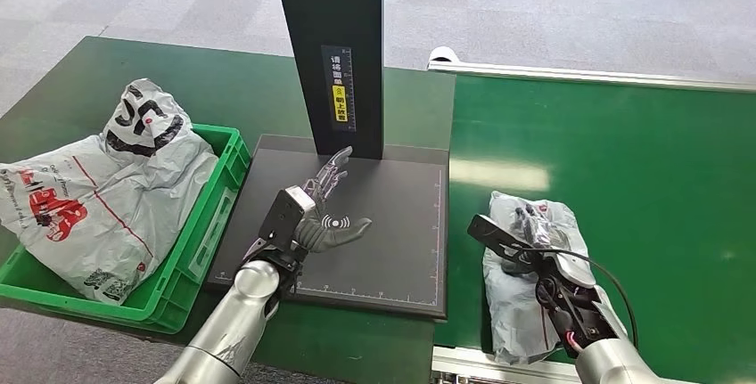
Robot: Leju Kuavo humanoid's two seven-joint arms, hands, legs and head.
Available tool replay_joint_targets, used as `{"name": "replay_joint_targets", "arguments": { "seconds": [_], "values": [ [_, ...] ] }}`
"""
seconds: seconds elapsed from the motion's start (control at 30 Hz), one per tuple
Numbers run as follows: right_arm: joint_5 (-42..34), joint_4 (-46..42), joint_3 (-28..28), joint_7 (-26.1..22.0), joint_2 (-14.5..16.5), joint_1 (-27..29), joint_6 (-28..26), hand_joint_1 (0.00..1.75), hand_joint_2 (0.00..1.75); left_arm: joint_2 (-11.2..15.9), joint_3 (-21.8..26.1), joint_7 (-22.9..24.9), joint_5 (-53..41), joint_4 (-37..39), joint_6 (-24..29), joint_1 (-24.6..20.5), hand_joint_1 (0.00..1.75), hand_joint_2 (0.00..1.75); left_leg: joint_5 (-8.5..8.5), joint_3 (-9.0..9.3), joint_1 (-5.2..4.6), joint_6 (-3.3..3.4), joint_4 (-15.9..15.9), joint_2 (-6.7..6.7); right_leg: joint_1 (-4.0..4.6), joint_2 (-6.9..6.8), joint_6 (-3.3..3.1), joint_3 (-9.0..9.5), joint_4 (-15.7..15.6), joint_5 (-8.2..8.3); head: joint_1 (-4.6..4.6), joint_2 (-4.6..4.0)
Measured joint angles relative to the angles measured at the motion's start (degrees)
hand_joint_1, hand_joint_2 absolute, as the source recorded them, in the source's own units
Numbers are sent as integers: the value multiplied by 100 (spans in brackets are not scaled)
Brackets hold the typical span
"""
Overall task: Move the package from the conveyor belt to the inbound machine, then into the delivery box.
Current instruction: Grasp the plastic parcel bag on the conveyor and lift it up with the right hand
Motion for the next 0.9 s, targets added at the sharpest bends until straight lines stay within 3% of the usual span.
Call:
{"name": "replay_joint_targets", "arguments": {
  "seconds": [0.23,0.37,0.53,0.9],
  "values": [
    [94,35,3,-11,30,-20,122,0,175,-29,0,-9,1,59,31,-9,0,175,0,0,-1,0,1,0,-1,-1,0,1,0,0,1,-1],
    [34,67,7,-315,31,-50,404,172,175,-31,0,-14,10,65,31,-13,0,175,0,1,-1,0,1,0,-1,0,0,1,0,0,1,-1],
    [-176,107,30,-895,2,-99,646,175,175,-30,0,-31,32,83,29,-20,0,175,0,4,0,0,1,3,0,0,0,2,0,0,0,-1],
    [-331,99,167,-1003,-23,-149,497,175,175,25,0,-42,67,31,42,22,0,175,0,3,0,0,0,0,0,0,0,3,0,0,0,-1]
  ]
}}
